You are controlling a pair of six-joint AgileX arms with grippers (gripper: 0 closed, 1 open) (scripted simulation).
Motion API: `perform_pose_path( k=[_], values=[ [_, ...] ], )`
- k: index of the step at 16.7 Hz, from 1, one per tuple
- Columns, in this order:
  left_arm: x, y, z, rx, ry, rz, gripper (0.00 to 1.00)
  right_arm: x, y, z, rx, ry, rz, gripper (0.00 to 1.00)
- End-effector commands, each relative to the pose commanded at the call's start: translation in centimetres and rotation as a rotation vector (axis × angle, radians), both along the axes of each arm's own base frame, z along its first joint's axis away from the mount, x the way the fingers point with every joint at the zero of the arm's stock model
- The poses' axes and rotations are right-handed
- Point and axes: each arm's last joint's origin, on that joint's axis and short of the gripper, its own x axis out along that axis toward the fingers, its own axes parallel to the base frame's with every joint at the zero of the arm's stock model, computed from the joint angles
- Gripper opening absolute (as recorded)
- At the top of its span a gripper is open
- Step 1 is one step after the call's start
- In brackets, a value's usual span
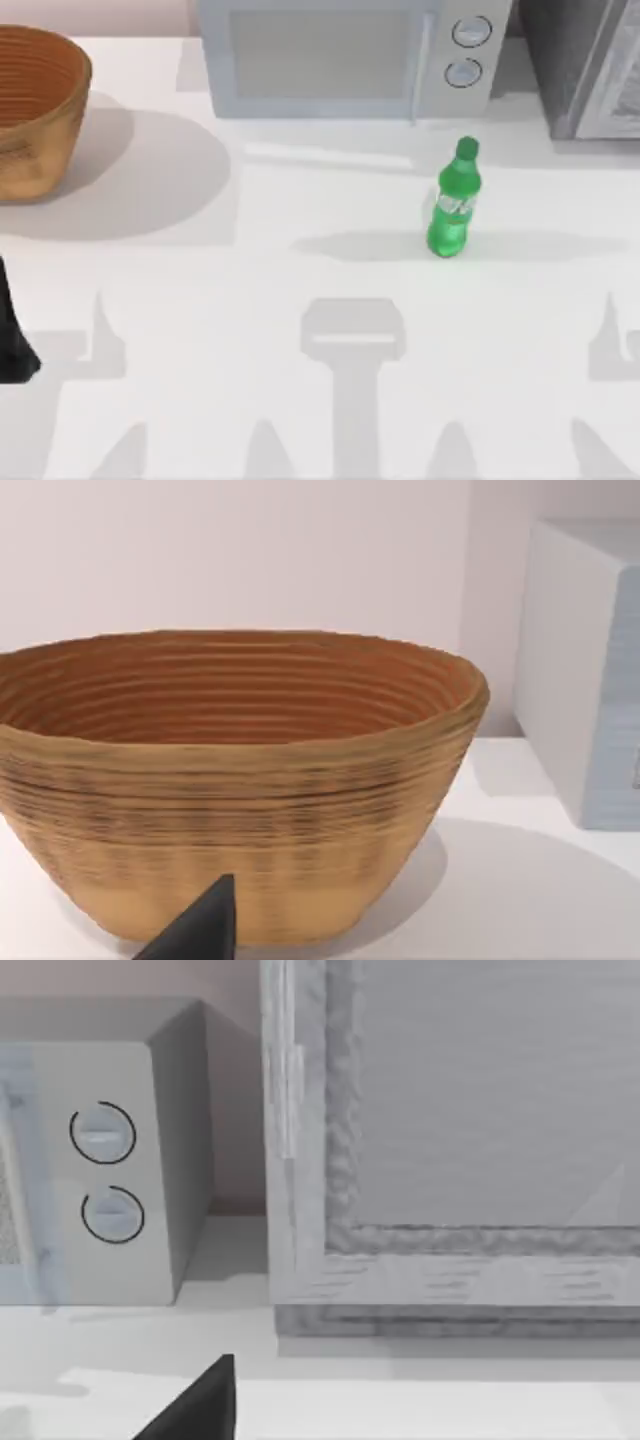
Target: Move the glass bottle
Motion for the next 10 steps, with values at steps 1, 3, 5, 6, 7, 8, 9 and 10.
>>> perform_pose_path(
  k=[1, 3, 5, 6, 7, 8, 9, 10],
  values=[
    [0.0, 0.0, 0.0, 0.000, 0.000, 0.000, 1.00, 0.0, 0.0, 0.0, 0.000, 0.000, 0.000, 1.00],
    [0.0, -0.1, 0.2, -0.001, -0.005, -0.006, 1.00, 0.0, 0.0, 0.0, 0.000, 0.000, 0.000, 1.00],
    [0.2, -0.3, 1.1, -0.005, -0.028, -0.035, 1.00, 0.0, 0.0, 0.0, 0.000, 0.000, 0.000, 1.00],
    [0.4, -0.5, 1.8, -0.008, -0.043, -0.055, 1.00, 0.0, 0.0, 0.0, 0.000, 0.000, 0.000, 1.00],
    [0.7, -0.8, 2.6, -0.010, -0.059, -0.080, 1.00, 0.0, 0.0, 0.0, 0.000, 0.000, 0.000, 1.00],
    [1.1, -1.1, 3.4, -0.014, -0.074, -0.106, 1.00, 0.0, 0.0, 0.0, 0.000, 0.000, 0.000, 1.00],
    [1.6, -1.5, 4.2, -0.017, -0.087, -0.136, 1.00, 0.0, 0.0, 0.0, 0.000, 0.000, 0.000, 1.00],
    [2.3, -2.0, 5.0, -0.019, -0.095, -0.167, 1.00, 0.0, 0.0, 0.0, 0.000, 0.000, 0.000, 1.00]
  ],
)
